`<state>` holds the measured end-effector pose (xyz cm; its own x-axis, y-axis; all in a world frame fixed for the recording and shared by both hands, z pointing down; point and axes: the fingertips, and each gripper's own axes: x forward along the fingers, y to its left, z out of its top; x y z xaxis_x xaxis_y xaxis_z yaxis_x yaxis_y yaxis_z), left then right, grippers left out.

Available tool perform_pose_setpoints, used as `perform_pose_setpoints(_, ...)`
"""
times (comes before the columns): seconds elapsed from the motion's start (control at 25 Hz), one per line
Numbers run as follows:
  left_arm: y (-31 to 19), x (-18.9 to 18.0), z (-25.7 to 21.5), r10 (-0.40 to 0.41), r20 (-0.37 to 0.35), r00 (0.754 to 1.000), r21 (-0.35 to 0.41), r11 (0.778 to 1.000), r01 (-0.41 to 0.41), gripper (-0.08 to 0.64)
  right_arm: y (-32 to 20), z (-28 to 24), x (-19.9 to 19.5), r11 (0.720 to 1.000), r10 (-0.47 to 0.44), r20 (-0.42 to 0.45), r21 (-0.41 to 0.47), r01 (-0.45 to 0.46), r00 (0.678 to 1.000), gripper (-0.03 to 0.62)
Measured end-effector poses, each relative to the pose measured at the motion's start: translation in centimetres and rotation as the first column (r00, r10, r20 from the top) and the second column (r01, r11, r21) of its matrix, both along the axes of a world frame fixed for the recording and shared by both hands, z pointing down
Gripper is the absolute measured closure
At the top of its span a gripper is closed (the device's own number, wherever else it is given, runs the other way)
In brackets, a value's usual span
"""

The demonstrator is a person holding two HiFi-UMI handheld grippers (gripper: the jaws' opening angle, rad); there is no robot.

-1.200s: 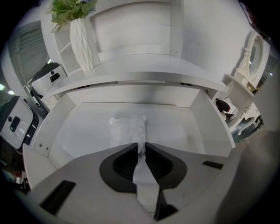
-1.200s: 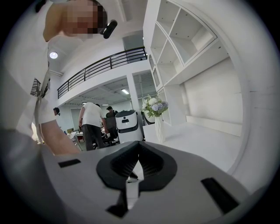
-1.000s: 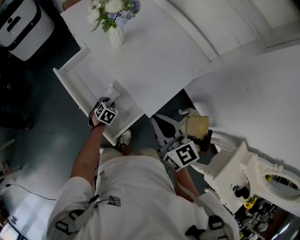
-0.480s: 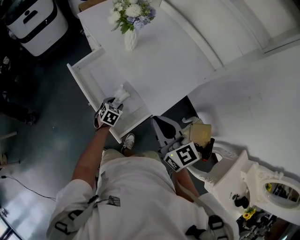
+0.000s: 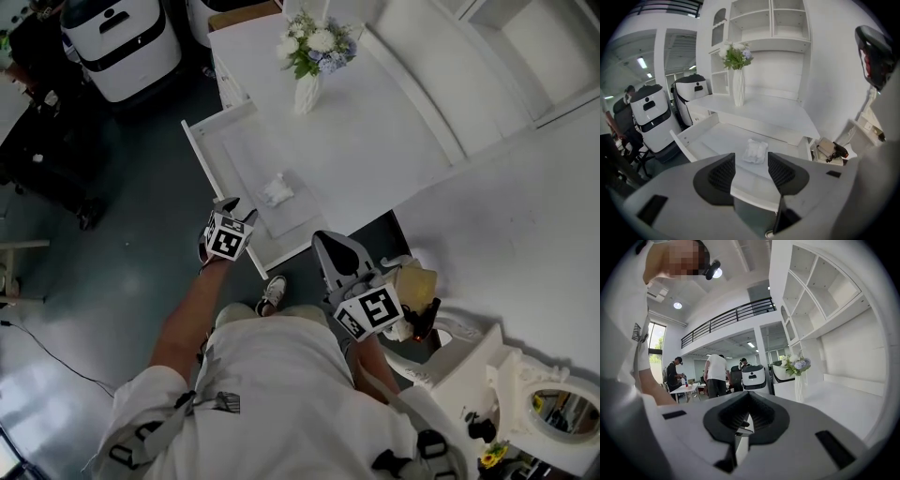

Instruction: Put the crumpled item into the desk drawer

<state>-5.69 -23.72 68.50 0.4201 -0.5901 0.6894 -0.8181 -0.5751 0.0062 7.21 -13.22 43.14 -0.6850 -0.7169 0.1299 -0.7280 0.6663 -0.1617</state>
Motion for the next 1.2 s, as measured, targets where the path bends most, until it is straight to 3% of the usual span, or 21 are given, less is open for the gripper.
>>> perform_pose_setpoints(0.4, 4.4, -5.7, -6.3, -0.094, -0.109, 0.990, 0.102, 0.989, 0.105, 0.362, 3.6, -1.0, -4.4, 0.999, -0.027, 0.001, 0.018, 0.027, 1.000, 0.581)
perform_pose_setpoints(0.56, 5.5, -8.0, -8.3, -0.124, -0.137, 0.983, 0.151, 0.978, 0.145, 0.455, 4.6, -1.4, -4.9, 0.999, -0.018, -0.011, 0.031, 0.019, 1.000, 0.581)
perform_pose_setpoints(0.76, 7.1, -10.1, -10.5, -0.160, -0.203, 0.966, 0.187, 0.962, 0.199, 0.520, 5.9, -1.8, -5.2, 0.999, -0.008, -0.028, 0.042, 0.009, 1.000, 0.581)
perform_pose_setpoints(1.2, 9.4, -13.1, -17.4, -0.151, -0.255, 0.955, 0.336, 0.912, 0.234, 0.538, 6.8, -2.3, -6.5, 0.998, -0.007, -0.044, 0.069, 0.010, 0.999, 0.581)
